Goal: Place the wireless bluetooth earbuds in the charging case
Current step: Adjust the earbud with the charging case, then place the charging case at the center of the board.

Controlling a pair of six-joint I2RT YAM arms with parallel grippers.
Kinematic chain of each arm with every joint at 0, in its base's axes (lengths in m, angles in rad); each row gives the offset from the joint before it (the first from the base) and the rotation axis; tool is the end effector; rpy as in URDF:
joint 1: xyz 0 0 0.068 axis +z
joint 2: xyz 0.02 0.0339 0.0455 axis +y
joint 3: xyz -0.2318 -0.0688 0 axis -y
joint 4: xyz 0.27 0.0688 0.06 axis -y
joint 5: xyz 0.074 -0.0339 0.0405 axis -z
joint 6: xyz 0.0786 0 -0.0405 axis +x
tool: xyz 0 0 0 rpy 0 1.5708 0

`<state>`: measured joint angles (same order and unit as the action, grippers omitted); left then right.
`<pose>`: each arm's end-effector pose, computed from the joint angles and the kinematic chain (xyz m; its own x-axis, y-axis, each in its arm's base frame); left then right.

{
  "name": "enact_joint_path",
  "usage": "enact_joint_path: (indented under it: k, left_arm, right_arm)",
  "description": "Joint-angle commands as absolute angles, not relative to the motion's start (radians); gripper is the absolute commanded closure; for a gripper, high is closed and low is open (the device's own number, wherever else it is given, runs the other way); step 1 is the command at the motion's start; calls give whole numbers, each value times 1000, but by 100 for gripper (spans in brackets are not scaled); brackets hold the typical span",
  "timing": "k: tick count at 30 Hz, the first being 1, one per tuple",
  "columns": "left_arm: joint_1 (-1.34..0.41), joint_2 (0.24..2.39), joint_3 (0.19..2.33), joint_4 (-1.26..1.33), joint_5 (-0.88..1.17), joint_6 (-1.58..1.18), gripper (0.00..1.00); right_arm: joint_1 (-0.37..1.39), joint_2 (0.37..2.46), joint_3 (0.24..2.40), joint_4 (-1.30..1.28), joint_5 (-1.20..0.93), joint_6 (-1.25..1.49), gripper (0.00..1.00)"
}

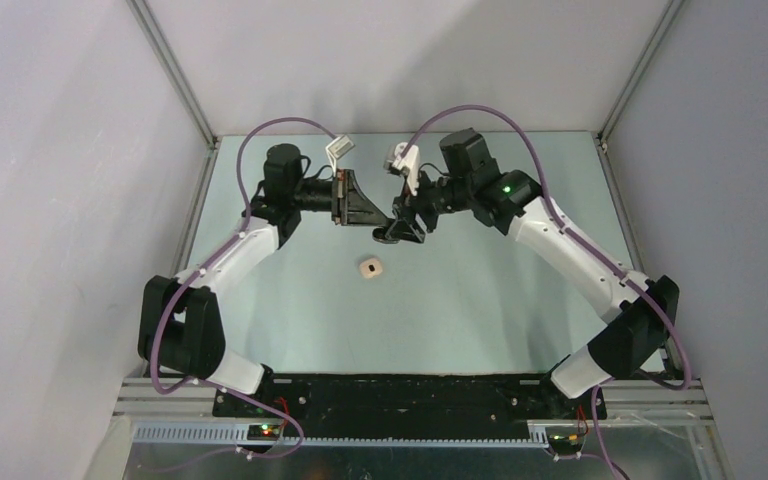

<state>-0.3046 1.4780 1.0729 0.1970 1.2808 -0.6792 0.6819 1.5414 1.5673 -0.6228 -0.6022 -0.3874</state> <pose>0.3253 -0.1812 0.2731 -0.7691 0.0535 -0.6369 0.6388 0.0324 -0.7687 0.2796 0.2844 0.3342 -0.0704 -0.4582 -0.8861 -0.9826 0.1852 -0.0177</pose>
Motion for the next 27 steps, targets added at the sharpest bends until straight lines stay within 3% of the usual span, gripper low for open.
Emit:
enact_joint_path:
  k: [1, 10, 19, 27]
  left_arm:
    - [-314, 1480, 1074, 221, 1296, -652, 100]
    - [-330, 1667, 1123, 221, 1281, -604, 100]
    - [-384, 1917, 1210, 221, 1178, -550, 99]
    - [-434, 2077, 1262, 221, 1132, -481, 100]
  right_arm:
    - [602, 1448, 1597, -571, -809, -296, 37]
    - [429, 1337, 1532, -755, -933, -280, 33]
    - [329, 1285, 1360, -535, -853, -102, 33]
    - [299, 1293, 1351, -555, -828, -100, 33]
